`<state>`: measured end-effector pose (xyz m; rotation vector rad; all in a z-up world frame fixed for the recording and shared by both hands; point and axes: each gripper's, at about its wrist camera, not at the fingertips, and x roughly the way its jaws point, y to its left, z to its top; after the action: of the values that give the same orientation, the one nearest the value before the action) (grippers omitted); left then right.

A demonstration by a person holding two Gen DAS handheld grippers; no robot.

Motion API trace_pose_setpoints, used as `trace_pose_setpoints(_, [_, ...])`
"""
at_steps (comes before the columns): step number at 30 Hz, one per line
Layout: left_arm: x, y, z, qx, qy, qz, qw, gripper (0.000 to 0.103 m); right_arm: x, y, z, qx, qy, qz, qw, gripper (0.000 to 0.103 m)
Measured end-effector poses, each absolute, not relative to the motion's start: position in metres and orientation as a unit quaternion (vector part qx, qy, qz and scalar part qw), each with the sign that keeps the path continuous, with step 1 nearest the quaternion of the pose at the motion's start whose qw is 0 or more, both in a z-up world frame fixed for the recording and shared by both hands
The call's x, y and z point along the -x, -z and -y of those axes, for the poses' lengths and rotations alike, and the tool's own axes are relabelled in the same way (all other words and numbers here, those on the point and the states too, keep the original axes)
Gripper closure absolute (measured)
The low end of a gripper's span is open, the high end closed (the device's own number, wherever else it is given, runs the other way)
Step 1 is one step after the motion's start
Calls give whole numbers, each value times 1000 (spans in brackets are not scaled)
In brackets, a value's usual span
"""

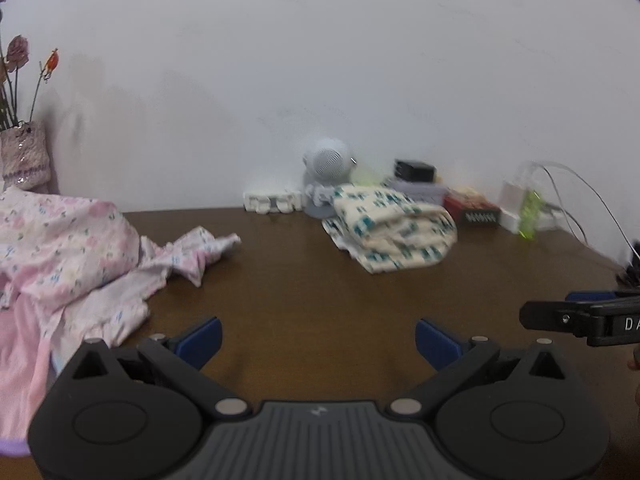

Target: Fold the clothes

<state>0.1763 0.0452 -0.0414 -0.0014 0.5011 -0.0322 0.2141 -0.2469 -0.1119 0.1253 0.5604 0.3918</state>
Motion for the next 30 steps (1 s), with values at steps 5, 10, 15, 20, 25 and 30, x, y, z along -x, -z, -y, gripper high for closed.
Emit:
trace_pose_setpoints(5, [-137,45,-40,18,27,-270,962,0,-166,111,247,-48,-195,-274,941,0])
trace_pose_setpoints(10, [-108,47,-35,28,28,-283,958,0,-129,111,249,-53,-192,-278,940,0])
trace_pose_setpoints(15, [-89,46,-31,31,16,-277,960,0,-105,108,249,-56,-186,-272,943,0])
trace_pose_setpoints(20, [-84,45,-29,37,7,-280,959,0,-97,107,247,-52,-186,-265,945,0])
trace_pose_setpoints(25, [-83,46,-27,35,0,-276,960,0,-97,106,247,-49,-185,-265,945,0])
trace_pose_setpoints(30, [-85,46,-29,42,-3,-284,958,0,-98,106,248,-48,-184,-268,944,0])
